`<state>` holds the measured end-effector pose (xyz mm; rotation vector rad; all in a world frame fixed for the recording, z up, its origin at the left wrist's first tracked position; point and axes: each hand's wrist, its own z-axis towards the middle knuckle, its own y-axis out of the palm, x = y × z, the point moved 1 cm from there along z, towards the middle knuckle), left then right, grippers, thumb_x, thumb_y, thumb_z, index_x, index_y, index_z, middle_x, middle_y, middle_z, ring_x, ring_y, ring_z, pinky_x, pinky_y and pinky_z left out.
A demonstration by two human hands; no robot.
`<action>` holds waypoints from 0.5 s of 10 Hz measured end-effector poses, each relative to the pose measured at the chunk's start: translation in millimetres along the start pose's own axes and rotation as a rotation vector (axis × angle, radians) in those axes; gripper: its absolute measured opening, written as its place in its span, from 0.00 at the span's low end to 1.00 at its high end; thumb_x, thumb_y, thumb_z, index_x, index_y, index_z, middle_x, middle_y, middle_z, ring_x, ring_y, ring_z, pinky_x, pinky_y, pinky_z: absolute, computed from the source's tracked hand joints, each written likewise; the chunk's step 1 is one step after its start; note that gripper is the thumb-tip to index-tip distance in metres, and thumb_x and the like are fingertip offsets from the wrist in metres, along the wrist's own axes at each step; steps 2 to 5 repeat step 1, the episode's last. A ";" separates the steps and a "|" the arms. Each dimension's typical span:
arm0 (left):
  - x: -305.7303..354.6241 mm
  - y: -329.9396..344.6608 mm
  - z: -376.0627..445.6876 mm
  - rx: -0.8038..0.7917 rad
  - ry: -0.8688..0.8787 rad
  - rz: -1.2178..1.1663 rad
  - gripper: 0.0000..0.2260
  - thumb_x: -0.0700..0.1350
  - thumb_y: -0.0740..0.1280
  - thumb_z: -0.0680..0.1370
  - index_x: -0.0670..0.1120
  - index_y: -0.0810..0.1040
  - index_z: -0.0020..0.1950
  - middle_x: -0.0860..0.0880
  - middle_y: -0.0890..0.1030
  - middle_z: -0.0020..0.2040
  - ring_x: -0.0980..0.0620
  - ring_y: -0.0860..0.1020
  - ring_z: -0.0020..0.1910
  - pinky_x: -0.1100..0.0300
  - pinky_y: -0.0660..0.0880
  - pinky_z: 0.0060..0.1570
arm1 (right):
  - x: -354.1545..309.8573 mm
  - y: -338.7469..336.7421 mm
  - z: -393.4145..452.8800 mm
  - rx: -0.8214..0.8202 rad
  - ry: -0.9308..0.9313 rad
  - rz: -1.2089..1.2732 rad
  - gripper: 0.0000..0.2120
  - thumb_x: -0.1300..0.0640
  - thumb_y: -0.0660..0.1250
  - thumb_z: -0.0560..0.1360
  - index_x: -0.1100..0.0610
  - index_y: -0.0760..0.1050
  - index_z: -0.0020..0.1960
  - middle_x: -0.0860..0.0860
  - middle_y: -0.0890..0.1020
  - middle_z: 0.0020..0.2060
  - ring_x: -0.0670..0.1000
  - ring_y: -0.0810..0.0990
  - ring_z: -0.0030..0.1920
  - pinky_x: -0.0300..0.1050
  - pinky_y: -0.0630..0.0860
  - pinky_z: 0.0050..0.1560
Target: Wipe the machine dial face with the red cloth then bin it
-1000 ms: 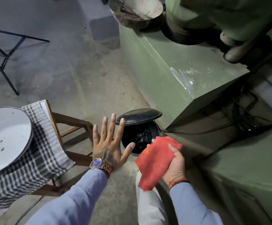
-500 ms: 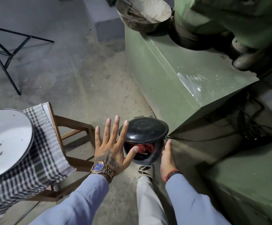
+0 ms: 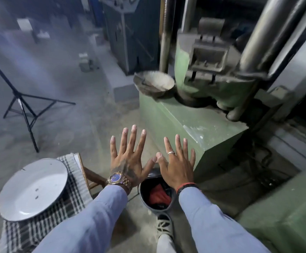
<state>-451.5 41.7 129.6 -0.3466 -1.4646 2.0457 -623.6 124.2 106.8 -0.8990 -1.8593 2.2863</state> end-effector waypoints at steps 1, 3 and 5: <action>8.7 -68.0 17.7 0.106 0.025 -0.014 0.41 0.75 0.47 0.82 0.55 0.51 0.91 0.47 0.50 0.92 0.39 0.48 0.91 0.28 0.46 0.85 | -28.8 -65.3 0.2 0.179 -0.099 -0.074 0.35 0.31 0.47 0.85 0.38 0.50 0.90 0.50 0.43 0.91 0.56 0.37 0.91 0.68 0.33 0.86; 8.7 -68.0 17.7 0.106 0.025 -0.014 0.41 0.75 0.47 0.82 0.55 0.51 0.91 0.47 0.50 0.92 0.39 0.48 0.91 0.28 0.46 0.85 | -28.8 -65.3 0.2 0.179 -0.099 -0.074 0.35 0.31 0.47 0.85 0.38 0.50 0.90 0.50 0.43 0.91 0.56 0.37 0.91 0.68 0.33 0.86; 8.7 -68.0 17.7 0.106 0.025 -0.014 0.41 0.75 0.47 0.82 0.55 0.51 0.91 0.47 0.50 0.92 0.39 0.48 0.91 0.28 0.46 0.85 | -28.8 -65.3 0.2 0.179 -0.099 -0.074 0.35 0.31 0.47 0.85 0.38 0.50 0.90 0.50 0.43 0.91 0.56 0.37 0.91 0.68 0.33 0.86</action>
